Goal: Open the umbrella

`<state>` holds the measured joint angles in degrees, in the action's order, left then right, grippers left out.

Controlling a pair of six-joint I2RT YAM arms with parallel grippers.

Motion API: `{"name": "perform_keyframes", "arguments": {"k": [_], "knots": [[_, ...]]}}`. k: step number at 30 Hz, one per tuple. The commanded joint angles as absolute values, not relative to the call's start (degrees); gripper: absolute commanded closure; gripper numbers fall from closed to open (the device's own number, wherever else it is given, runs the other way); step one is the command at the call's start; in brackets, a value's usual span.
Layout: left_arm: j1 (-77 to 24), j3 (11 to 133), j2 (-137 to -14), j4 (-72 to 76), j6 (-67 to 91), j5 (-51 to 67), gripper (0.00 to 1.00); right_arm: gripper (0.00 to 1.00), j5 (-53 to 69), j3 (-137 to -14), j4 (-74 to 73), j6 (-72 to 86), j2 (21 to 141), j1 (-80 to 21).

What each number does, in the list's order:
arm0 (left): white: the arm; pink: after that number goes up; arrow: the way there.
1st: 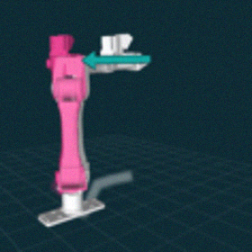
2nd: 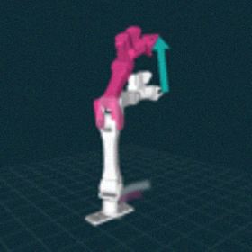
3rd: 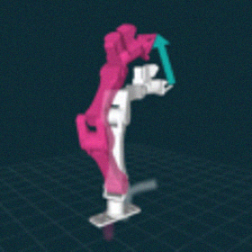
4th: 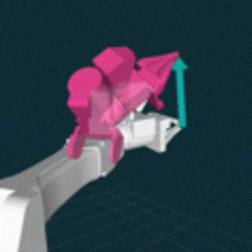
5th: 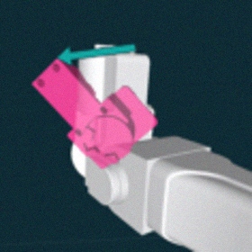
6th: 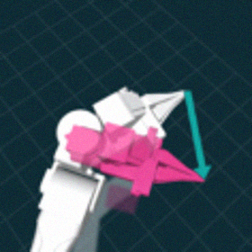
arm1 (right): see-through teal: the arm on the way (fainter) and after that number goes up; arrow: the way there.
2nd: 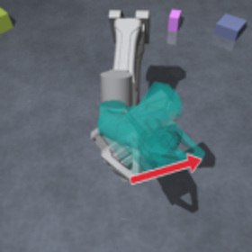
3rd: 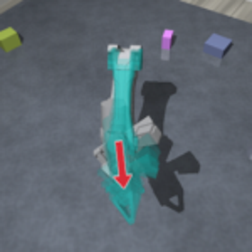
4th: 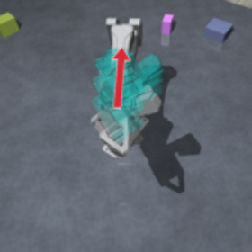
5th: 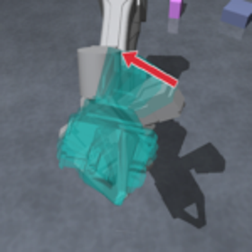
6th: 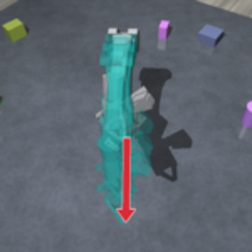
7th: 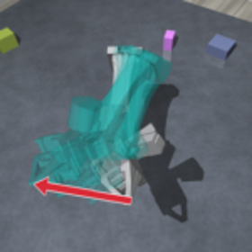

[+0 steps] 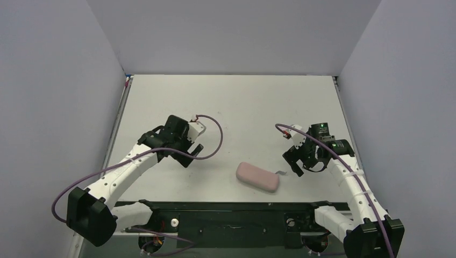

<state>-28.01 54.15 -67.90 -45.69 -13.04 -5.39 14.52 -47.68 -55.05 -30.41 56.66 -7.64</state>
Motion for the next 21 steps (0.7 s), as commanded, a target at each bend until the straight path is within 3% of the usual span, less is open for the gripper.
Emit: {"name": "perform_keyframes", "arguments": {"k": [1, 12, 21], "knots": [[-34.7, 56.9, -69.1, -42.9, -20.0, -0.6, 0.03, 0.03, 17.8, -53.7, -59.8, -32.6, 60.1, -4.4], [-60.7, 67.4, -86.8, -35.8, -42.0, 10.0, 0.03, 0.06, 25.3, -63.2, -70.8, -37.0, 68.5, 17.2], [-63.4, 84.3, -107.2, -37.6, -43.8, 13.4, 0.03, 0.07, 25.6, -63.3, -74.9, -40.1, 66.8, 24.6]]}}
